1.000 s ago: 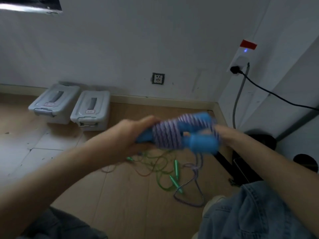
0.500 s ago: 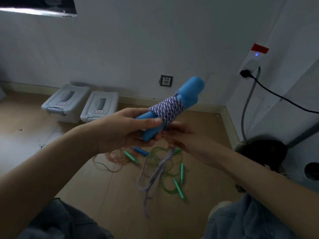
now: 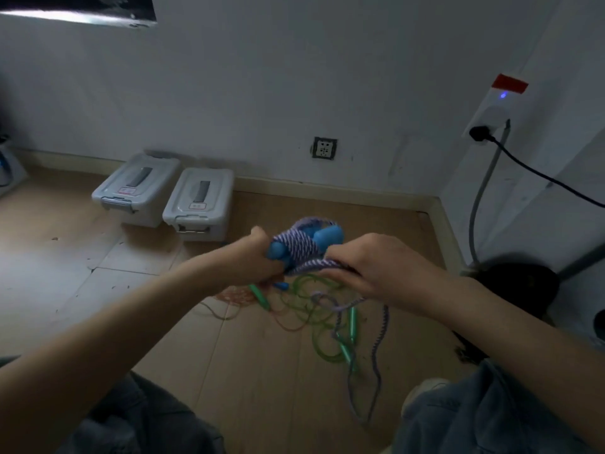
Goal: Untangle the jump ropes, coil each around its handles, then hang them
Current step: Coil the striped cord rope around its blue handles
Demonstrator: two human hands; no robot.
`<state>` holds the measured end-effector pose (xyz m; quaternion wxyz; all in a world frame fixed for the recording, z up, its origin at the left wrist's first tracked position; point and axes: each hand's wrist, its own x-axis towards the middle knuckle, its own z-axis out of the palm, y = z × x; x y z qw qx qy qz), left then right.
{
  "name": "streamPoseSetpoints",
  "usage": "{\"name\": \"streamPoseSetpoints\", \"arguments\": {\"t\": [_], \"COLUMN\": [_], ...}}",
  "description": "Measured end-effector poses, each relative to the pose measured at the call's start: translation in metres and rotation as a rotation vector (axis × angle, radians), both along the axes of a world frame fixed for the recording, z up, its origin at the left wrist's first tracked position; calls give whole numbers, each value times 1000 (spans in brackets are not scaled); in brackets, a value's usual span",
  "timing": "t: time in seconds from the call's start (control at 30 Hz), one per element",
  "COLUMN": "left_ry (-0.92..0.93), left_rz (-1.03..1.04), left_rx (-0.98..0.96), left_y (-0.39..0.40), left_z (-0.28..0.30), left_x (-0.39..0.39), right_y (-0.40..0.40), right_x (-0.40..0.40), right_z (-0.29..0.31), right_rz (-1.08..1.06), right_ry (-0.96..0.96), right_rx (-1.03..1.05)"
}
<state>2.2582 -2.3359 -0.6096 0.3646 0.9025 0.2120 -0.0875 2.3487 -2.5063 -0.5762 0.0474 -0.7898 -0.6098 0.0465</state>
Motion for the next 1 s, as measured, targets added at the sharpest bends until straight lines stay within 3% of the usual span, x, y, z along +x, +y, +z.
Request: {"name": "streamPoseSetpoints", "arguments": {"t": [0.07, 0.13, 0.2, 0.27, 0.33, 0.43, 0.53, 0.6, 0.73, 0.83, 0.93, 1.0], "left_ry": [105, 173, 206, 155, 80, 36, -67, -173, -461, -619, -560, -521], "left_rz": [-100, -280, -498, -639, -645, -585, -577, -618, -810, -729, -723, -787], "left_rx": [-14, -95, -113, 63, 186, 226, 574, 694, 551, 458, 492, 695], "left_y": [-12, -27, -38, -40, -35, -29, -32, -34, -29, -24, -19, -19], "left_z": [-6, -9, -11, -9, -7, -9, -26, -35, -19, 5, 11, 8], "left_x": [-1, -4, -10, -14, -12, -6, -4, -6, -9, -14, -15, -16], "right_y": [4, 8, 8, 5, 3, 9, 12, 10, 3, -3, -7, -6], "right_x": [-1, 1, 11, 24, 36, 46, 52, 55, 60, 67, 71, 70], "right_z": [-3, 0, 2, 6, 9, 11, 6, 3, 1, 7, 11, 8], "right_rz": [91, 122, 105, 89, 68, 60, 30, -31, -65, -88, -107, -94], "right_ry": [-133, -92, 123, 334, 418, 495, 567, 654, 981, 1201, 1155, 1069], "right_rx": [8, -19, -120, -142, -138, -121, -118, -111, -145, -157, -89, -67]}}
